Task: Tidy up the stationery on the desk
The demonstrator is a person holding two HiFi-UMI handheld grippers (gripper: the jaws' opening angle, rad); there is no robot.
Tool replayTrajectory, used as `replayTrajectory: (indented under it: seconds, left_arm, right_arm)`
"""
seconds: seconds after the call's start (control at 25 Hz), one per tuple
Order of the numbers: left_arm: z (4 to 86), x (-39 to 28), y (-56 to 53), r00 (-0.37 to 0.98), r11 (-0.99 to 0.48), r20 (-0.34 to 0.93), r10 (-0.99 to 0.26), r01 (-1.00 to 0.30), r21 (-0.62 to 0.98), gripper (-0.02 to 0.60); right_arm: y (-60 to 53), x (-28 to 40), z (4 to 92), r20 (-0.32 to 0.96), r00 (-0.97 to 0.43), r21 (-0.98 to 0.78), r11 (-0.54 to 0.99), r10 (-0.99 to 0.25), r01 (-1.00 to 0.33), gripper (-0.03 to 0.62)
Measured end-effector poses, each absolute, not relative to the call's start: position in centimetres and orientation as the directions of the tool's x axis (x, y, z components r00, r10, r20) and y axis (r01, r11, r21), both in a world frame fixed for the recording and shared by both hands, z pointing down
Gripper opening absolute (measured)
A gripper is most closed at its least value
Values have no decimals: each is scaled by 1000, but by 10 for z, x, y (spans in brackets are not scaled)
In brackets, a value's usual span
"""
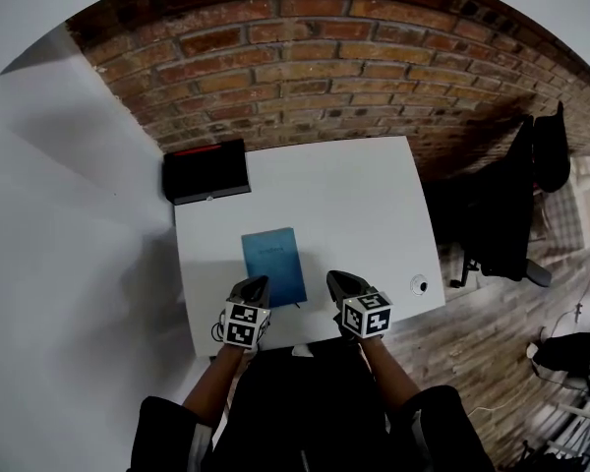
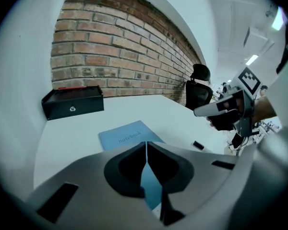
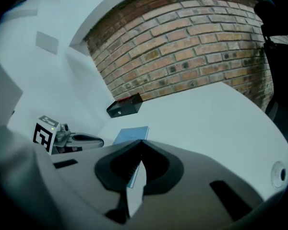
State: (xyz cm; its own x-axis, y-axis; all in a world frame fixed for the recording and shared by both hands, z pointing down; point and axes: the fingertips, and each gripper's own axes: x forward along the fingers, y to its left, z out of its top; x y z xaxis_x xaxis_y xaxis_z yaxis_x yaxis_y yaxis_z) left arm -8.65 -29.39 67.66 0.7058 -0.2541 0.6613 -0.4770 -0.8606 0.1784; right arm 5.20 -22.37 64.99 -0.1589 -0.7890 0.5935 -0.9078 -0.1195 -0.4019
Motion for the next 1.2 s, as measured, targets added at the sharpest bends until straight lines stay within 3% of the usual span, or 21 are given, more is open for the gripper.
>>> replayTrajectory:
  seconds: [0.48, 1.0, 1.2]
  left_arm:
    - [668, -57, -262, 755, -930, 640, -143, -323, 174, 23]
    - [675, -29, -233, 753, -964, 658, -29, -195, 181, 23]
    - [677, -21, -223, 752, -968, 659, 4, -162, 191, 23]
  right_arm:
    - [-150, 81, 646, 628, 2, -260, -212, -778, -942, 23]
    - [-110, 62, 678, 680, 30, -181, -208, -733, -961, 28]
    - [-102, 57, 687, 694, 26, -165, -194, -720, -967, 91]
